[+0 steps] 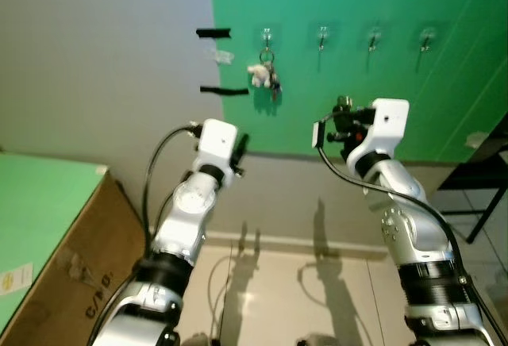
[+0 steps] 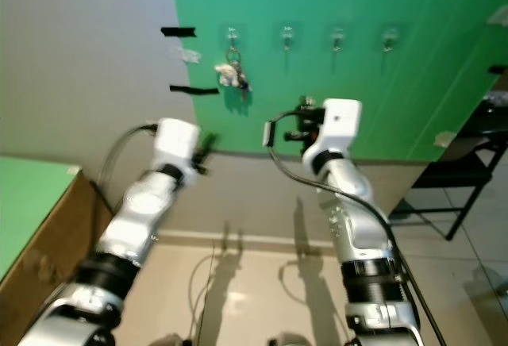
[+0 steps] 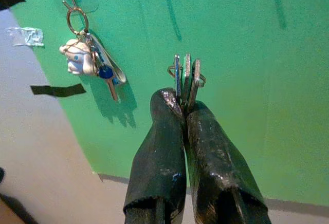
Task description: Hang keys on a hook
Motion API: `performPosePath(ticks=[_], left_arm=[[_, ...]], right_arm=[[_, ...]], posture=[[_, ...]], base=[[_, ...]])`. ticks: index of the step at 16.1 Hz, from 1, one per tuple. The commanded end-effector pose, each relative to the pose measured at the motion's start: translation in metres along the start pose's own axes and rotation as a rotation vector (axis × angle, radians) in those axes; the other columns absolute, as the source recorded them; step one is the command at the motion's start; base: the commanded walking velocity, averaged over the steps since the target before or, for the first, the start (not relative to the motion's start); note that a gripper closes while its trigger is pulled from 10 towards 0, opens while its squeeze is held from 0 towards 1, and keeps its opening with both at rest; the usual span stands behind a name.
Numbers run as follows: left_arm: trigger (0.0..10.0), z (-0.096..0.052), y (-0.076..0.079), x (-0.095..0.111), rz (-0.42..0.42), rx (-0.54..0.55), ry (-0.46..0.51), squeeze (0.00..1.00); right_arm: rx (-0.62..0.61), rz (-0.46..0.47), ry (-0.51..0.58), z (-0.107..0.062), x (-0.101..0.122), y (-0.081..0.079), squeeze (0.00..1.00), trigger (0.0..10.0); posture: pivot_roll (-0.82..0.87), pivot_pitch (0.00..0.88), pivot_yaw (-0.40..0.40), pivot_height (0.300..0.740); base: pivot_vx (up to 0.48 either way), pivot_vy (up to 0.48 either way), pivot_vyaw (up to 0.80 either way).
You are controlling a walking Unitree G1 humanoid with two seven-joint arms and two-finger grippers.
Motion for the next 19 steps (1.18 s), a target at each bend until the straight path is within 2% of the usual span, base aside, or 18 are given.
performPosePath(ticks=[1, 2, 4, 5, 6, 7, 8, 9, 10, 12, 15, 19], left_arm=[[10.0, 0.003, 0.008, 0.001, -0.016, -0.018, -0.021, 0.00], [10.0, -0.002, 0.007, -0.012, -0.035, -0.047, -0.057, 0.00], [10.0, -0.026, -0.006, -0.044, 0.042, -0.097, -0.094, 0.00], [10.0, -0.073, 0.016, -0.090, 0.054, -0.316, -0.185, 0.00], [10.0, -0.084, 0.022, -0.096, 0.053, -0.365, -0.184, 0.00], [10.0, -0.092, 0.025, -0.099, 0.006, -0.351, -0.190, 0.00], [10.0, -0.088, 0.020, -0.092, -0.051, -0.260, -0.163, 0.00], [10.0, -0.086, 0.019, -0.090, -0.059, -0.236, -0.152, 0.00], [10.0, -0.078, 0.012, -0.075, -0.110, -0.145, -0.093, 0.00], [10.0, -0.077, 0.005, -0.061, -0.143, -0.075, -0.030, 0.00], [10.0, -0.076, 0.005, -0.058, -0.123, -0.069, -0.031, 0.00], [10.0, -0.072, 0.011, -0.050, -0.098, -0.112, -0.021, 0.00]], right_arm=[[-0.015, -0.016, 0.006, 0.000, 0.005, 0.006, 0.00, 0.0], [-0.022, -0.028, 0.008, 0.000, 0.005, 0.008, 0.00, 0.0], [-0.035, -0.029, 0.012, 0.000, 0.005, 0.011, 0.00, 0.0], [-0.042, -0.028, 0.016, 0.003, 0.006, 0.012, 0.00, 0.0], [-0.042, -0.029, 0.016, 0.004, 0.006, 0.012, 0.00, 0.0], [-0.043, -0.031, 0.019, 0.005, 0.008, 0.012, 0.00, 0.0], [-0.044, -0.025, 0.025, 0.009, 0.010, 0.012, 0.00, 0.0], [-0.044, -0.024, 0.026, 0.010, 0.011, 0.012, 0.00, 0.0], [-0.033, -0.024, 0.025, 0.013, 0.011, 0.009, 0.00, 0.0], [0.000, -0.007, 0.026, 0.018, 0.014, -0.001, 0.00, 0.0], [0.046, 0.100, 0.012, 0.027, 0.018, -0.015, 0.00, 0.0], [0.076, 0.104, 0.021, 0.030, 0.024, -0.020, 0.00, 0.0]], posture=[[-0.18, 0.000, 0.026, 0.722], [-0.19, 0.000, 0.034, 0.722], [-0.19, 0.000, 0.041, 0.722], [-0.18, 0.000, 0.040, 0.722], [-0.18, 0.000, 0.044, 0.722], [-0.17, 0.000, 0.037, 0.722], [-0.15, 0.000, 0.024, 0.722], [-0.15, 0.000, 0.022, 0.722], [-0.14, 0.000, 0.017, 0.722], [-0.14, 0.000, 0.014, 0.722], [-0.14, 0.000, 0.017, 0.722], [-0.15, 0.000, 0.020, 0.722]], base=[[0.000, 0.000, 0.00], [0.000, 0.000, 0.00], [0.000, 0.000, 0.00], [0.000, 0.000, 0.00], [0.000, 0.000, 0.00], [0.000, 0.000, 0.00], [0.000, 0.000, 0.00], [0.000, 0.000, 0.00], [0.000, 0.000, 0.00], [0.467, 0.000, 0.00], [0.461, 0.000, 0.00], [0.480, 0.000, 0.00]])
Point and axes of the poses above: a point about 5 cm out from each wrist's last joint towards the gripper, its own z axis pointing out of the wrist towards the gripper, its own x axis along the axis of the wrist's last joint, y = z × x, the point moved 3 cm from there along z, pointing out of the wrist towards the gripper, and after that the axes turned 15 degrees about z, right-handed, at the moved point
